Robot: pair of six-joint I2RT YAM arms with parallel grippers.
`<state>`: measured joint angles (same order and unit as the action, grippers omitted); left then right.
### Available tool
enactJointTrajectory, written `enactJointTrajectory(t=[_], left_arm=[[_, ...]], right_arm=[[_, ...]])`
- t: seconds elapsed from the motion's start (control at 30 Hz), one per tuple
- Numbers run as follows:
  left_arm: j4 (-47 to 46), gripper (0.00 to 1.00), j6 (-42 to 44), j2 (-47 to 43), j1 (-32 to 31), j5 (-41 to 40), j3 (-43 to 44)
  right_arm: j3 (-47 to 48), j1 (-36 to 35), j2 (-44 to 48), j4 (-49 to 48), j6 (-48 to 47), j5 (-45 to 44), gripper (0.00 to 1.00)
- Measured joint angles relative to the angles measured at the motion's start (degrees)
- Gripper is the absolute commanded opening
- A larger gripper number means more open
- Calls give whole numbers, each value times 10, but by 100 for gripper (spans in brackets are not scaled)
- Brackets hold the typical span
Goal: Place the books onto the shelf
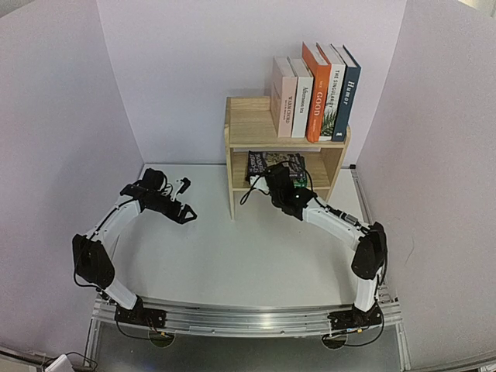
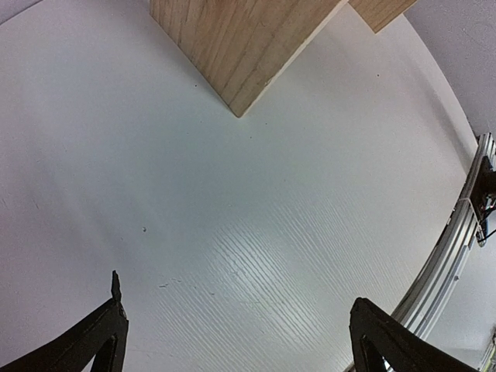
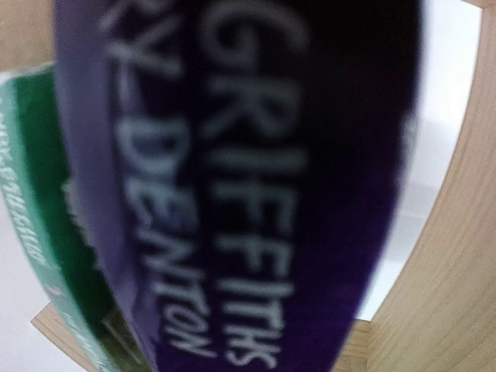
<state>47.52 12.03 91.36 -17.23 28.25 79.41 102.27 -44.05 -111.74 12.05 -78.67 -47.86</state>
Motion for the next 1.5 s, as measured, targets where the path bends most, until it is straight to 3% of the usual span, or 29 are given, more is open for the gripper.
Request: enactJointTrajectory(t=[0.2,0.27,0.33,0.43,0.53,0.93,1.23,1.5], left_arm=[[0,100,0,0,0,0,-1],[0,100,0,0,0,0,-1],[0,100,0,0,0,0,-1],[0,100,0,0,0,1,-1],[0,100,0,0,0,1,-1],[0,100,0,0,0,1,-2],[1,100,0,0,0,2,-5],[1,100,0,0,0,2,-5]], right_arm=[[-18,0,6,-4,0,3,0],[-20,0,12,-4,0,5,6],[-20,0,17,-3,1,7,17],[-20,1,24,1,5,12,52],[-20,3,30,13,14,20,63],[30,16,44,179,94,98,71],[122,28,44,343,164,191,68],[151,30,44,392,204,257,66]])
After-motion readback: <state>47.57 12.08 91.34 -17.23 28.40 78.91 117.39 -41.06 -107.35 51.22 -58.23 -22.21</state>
